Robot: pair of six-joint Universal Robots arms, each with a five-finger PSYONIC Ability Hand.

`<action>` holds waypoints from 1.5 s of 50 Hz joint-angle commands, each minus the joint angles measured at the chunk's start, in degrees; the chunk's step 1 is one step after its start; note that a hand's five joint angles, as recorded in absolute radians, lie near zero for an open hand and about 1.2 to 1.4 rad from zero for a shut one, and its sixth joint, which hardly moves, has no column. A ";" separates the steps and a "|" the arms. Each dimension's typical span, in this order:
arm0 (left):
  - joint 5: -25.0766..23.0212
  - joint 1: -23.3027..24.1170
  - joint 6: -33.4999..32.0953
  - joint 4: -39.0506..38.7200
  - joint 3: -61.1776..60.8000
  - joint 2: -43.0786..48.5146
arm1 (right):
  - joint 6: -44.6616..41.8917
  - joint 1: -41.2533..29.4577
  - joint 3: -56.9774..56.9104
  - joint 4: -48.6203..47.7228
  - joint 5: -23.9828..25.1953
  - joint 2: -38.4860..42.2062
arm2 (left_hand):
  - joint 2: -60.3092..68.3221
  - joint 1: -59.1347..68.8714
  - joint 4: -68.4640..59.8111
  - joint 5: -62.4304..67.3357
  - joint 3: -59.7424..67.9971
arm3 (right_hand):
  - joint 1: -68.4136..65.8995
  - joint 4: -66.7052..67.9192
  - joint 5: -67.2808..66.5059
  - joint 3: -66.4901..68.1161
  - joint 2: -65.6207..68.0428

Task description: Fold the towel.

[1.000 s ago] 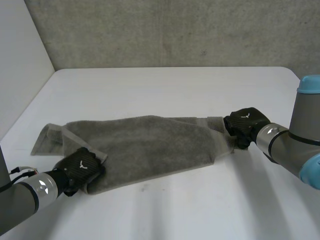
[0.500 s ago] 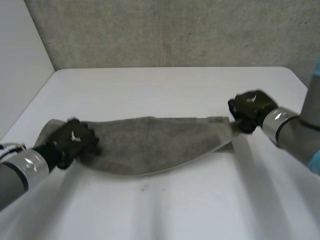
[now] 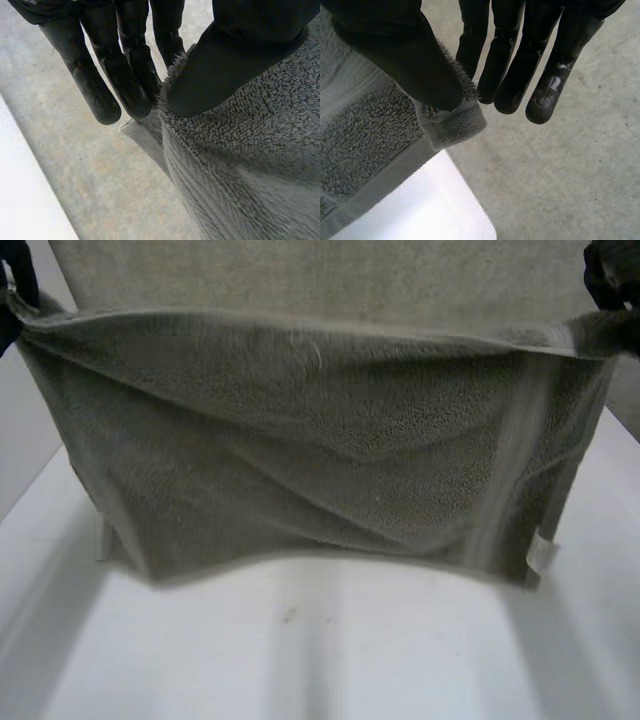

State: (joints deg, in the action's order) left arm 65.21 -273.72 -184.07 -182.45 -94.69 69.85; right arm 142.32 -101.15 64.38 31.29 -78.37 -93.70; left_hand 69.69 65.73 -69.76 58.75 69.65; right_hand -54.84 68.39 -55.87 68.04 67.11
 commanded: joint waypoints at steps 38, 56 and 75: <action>18.38 16.99 -3.75 -33.95 16.30 31.05 | 10.26 -8.09 -7.87 -45.88 -16.47 21.90 | 10.31 14.27 -10.24 11.25 10.35 | -25.16 11.61 -14.13 11.96 12.89; 18.20 18.05 -13.74 -26.64 -5.42 46.50 | 5.35 -5.02 12.52 -29.45 -8.38 37.70 | 10.31 14.27 -10.24 11.25 10.35 | -25.16 11.61 -14.13 11.96 12.89; 18.38 21.12 -20.80 -20.84 -7.00 42.13 | 1.20 -2.12 18.14 -24.53 -8.65 32.81 | 10.31 14.27 -10.24 11.25 10.35 | 38.99 -52.54 50.02 -52.20 -51.26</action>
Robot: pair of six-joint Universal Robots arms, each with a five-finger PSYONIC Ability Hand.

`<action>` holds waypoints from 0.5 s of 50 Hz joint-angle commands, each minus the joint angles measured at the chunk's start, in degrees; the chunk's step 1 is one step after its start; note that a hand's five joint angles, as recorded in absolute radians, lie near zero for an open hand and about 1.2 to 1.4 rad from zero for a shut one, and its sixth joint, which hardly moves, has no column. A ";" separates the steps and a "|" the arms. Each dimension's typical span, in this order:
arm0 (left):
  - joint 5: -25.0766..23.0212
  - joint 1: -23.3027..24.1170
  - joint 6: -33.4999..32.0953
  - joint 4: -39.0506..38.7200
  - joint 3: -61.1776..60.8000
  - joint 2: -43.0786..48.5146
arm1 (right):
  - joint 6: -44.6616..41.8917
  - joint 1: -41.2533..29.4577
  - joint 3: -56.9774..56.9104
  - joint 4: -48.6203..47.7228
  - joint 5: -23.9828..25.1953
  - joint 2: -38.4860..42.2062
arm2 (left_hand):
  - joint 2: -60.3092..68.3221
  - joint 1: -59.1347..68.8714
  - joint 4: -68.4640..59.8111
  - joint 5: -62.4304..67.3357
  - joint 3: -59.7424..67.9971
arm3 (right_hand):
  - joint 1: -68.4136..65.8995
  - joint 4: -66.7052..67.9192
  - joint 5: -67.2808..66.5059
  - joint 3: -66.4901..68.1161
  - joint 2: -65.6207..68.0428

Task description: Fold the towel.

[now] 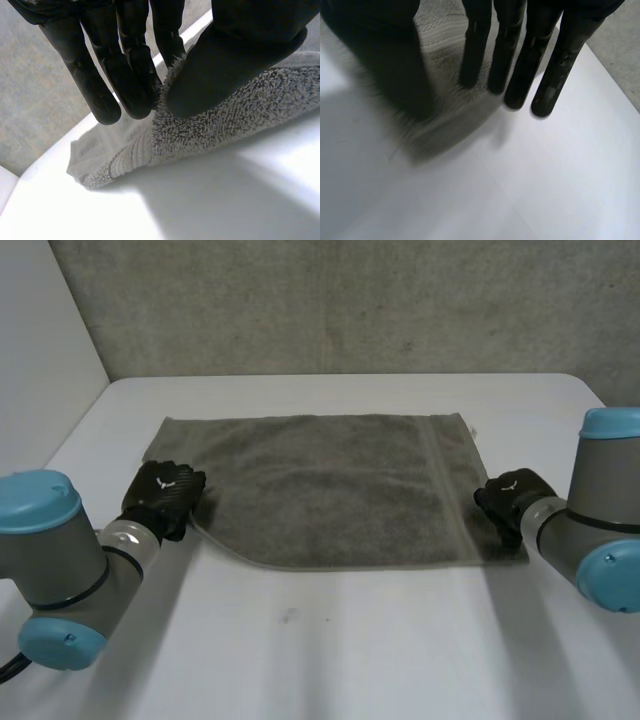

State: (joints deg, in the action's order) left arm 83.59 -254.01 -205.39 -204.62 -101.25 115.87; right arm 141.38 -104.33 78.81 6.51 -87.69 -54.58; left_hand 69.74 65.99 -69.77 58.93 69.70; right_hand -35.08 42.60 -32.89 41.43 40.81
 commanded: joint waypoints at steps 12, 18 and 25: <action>0.00 3.17 6.94 3.79 2.02 -11.01 | 5.84 0.80 11.28 -4.13 4.63 -12.30 | 10.26 14.01 -10.23 11.07 10.30 | 25.08 -32.60 32.89 -31.43 -30.81; 0.00 3.26 11.24 6.41 6.14 -11.54 | 13.57 0.10 13.13 -4.31 6.56 -12.83 | 10.26 14.01 -10.23 11.07 10.30 | 25.00 -32.52 32.81 -31.35 -30.73; 0.09 3.08 13.70 9.76 10.02 -11.10 | 23.06 -2.45 12.86 -7.73 6.12 -9.85 | 10.26 14.01 -10.23 11.07 10.30 | 21.66 -29.17 29.47 -28.00 -27.38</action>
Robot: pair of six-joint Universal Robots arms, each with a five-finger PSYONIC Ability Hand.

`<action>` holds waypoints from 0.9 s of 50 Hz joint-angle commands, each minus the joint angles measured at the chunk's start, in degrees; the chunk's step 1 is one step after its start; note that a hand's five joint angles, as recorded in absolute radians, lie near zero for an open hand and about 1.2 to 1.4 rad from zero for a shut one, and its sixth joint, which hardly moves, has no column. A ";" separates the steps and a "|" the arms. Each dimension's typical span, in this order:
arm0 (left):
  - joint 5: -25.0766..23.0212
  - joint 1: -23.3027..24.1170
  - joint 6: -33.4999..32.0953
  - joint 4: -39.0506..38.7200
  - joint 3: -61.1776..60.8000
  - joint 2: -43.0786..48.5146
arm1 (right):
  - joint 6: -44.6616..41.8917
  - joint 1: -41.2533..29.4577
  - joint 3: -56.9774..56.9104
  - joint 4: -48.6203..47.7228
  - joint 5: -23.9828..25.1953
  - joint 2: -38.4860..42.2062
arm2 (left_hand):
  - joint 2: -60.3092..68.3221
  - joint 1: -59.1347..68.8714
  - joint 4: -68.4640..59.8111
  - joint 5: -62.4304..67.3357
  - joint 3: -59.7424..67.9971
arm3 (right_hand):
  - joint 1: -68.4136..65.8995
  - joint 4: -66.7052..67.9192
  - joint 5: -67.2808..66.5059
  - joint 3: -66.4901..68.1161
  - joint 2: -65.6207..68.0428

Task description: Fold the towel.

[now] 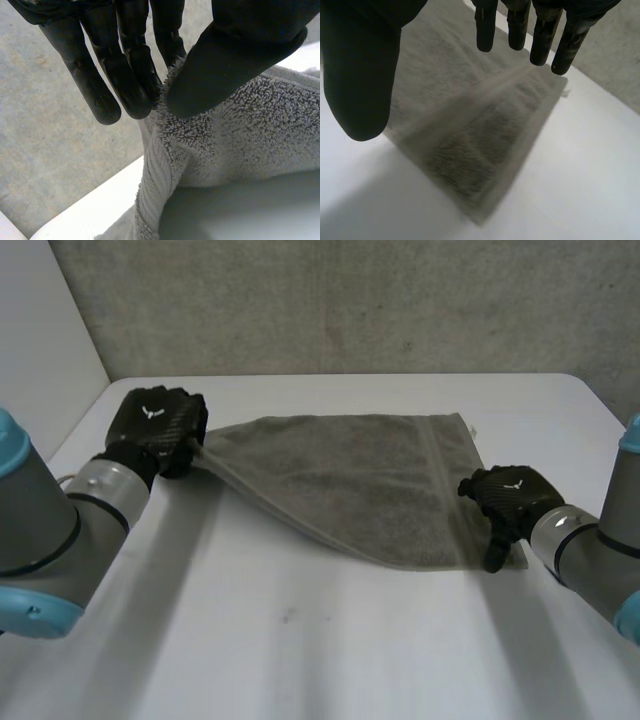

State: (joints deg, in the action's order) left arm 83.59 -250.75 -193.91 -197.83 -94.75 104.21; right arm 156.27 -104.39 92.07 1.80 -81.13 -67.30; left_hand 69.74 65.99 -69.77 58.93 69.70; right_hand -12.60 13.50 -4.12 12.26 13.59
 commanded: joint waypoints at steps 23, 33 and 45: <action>-0.18 -1.23 1.96 2.72 -1.58 3.89 | -13.54 8.15 3.47 -7.60 6.77 6.21 | 10.26 14.01 -10.23 11.07 10.30 | -20.03 19.13 -18.50 20.36 19.03; -0.18 -1.23 1.96 2.63 -1.66 3.98 | -13.27 9.38 2.15 -9.09 7.56 8.41 | 10.26 14.01 -10.23 11.07 10.30 | -25.91 25.01 -24.38 26.24 24.91; -0.18 -1.14 1.96 2.63 -1.84 3.98 | -13.10 9.47 0.04 -9.62 7.82 10.87 | 10.26 14.01 -10.23 11.07 10.30 | -36.14 35.24 -34.62 36.47 35.15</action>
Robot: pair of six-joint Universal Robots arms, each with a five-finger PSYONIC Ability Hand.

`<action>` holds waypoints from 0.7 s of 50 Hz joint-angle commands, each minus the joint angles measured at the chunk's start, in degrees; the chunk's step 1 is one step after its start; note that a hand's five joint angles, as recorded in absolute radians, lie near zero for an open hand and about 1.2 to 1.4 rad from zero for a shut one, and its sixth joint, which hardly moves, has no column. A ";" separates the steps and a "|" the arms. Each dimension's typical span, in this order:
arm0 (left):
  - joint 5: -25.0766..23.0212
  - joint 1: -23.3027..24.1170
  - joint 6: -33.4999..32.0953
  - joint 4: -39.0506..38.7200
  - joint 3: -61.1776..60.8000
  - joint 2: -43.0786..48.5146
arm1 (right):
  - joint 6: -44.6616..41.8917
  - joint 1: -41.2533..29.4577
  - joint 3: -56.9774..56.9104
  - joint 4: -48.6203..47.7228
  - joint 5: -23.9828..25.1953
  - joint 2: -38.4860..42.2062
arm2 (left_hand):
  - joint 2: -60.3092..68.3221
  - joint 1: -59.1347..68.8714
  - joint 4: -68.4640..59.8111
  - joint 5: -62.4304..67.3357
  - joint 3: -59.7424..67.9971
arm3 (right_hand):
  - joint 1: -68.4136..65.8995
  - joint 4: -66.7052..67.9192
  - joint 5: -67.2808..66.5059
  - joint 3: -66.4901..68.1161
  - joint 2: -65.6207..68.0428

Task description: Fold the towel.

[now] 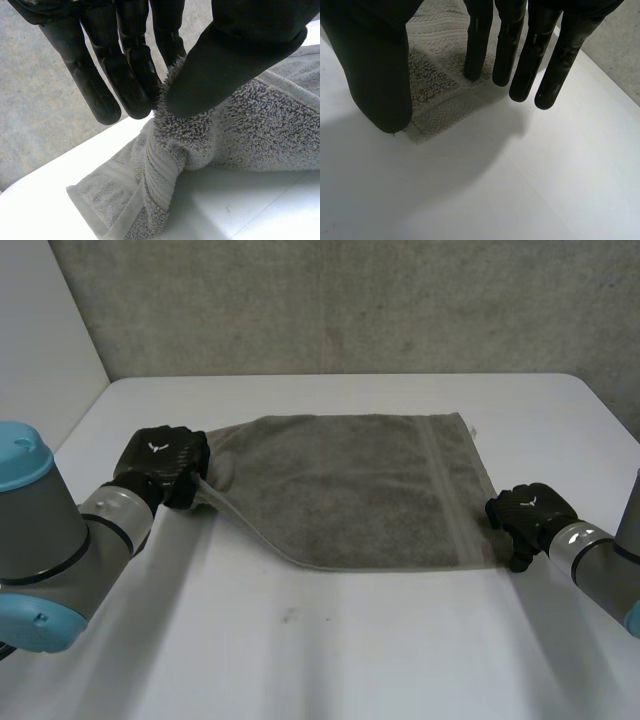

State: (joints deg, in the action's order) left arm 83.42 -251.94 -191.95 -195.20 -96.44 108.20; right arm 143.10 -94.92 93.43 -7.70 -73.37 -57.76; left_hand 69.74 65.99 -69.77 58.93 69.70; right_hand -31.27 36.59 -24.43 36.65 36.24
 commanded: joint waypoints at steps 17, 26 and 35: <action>-0.01 0.05 0.00 0.00 -0.15 0.52 | 2.96 -0.71 -5.10 -1.27 -0.10 2.48 | 10.26 14.01 -10.23 11.07 10.30 | -25.74 20.43 -22.58 20.36 20.77; 0.08 0.05 0.00 0.00 -0.24 0.52 | 3.67 -0.80 -6.42 -1.35 -0.01 3.00 | 10.26 14.01 -10.23 11.07 10.30 | -25.07 19.76 -21.91 19.69 20.10; -0.01 0.05 0.00 0.09 -0.85 0.60 | 3.67 -0.80 -5.19 -0.83 -0.45 1.35 | 10.26 14.01 -10.23 11.07 10.30 | -48.73 43.41 -45.57 43.35 43.76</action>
State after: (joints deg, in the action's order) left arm 83.46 -251.85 -191.95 -195.15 -96.73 108.73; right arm 146.63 -95.72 87.10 -8.85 -73.39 -54.62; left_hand 69.74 65.87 -69.77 58.93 69.70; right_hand -46.72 54.75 -42.28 54.71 54.24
